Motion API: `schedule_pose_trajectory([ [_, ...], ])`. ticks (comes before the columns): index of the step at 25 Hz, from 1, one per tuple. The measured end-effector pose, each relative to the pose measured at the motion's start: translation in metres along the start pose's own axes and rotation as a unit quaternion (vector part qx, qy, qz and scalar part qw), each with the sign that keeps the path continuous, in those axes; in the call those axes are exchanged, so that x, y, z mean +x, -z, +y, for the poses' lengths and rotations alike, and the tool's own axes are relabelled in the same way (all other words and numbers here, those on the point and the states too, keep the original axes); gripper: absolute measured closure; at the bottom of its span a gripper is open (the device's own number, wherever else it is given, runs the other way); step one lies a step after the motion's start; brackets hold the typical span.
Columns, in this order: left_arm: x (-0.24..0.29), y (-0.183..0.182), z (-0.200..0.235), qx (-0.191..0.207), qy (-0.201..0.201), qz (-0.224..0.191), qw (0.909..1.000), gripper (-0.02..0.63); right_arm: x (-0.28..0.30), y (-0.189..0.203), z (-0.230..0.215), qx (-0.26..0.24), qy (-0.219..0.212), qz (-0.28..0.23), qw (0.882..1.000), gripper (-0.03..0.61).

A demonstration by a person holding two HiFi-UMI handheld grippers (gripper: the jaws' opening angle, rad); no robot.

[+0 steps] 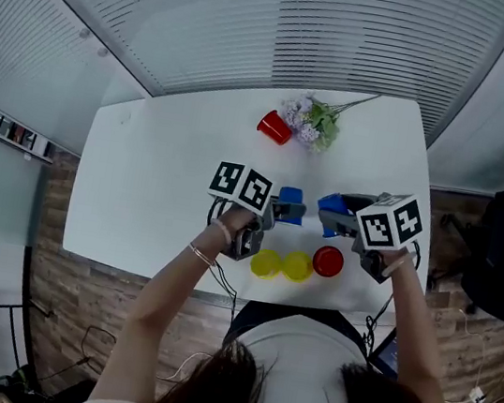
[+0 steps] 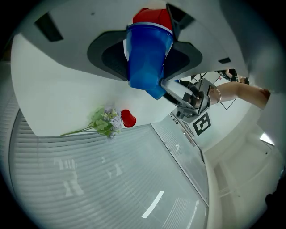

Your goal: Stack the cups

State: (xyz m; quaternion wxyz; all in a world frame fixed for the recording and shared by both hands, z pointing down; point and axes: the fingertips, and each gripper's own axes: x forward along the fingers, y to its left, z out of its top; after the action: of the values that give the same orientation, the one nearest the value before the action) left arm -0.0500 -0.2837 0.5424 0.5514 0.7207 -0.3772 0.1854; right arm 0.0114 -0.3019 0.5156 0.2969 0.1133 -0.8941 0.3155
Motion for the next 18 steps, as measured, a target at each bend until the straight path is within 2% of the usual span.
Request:
schedule_pose_trajectory([
  [9, -0.032, 0.009, -0.026, 0.034, -0.017, -0.078, 0.9962, 0.319, -0.021, -0.005, 0.036, -0.032, -0.016, -0.073, 0.997, 0.304],
  [18, -0.062, 0.013, -0.041, 0.065, -0.047, -0.172, 0.9819, 0.321, -0.039, -0.014, 0.062, -0.064, -0.016, -0.14, 0.988, 0.304],
])
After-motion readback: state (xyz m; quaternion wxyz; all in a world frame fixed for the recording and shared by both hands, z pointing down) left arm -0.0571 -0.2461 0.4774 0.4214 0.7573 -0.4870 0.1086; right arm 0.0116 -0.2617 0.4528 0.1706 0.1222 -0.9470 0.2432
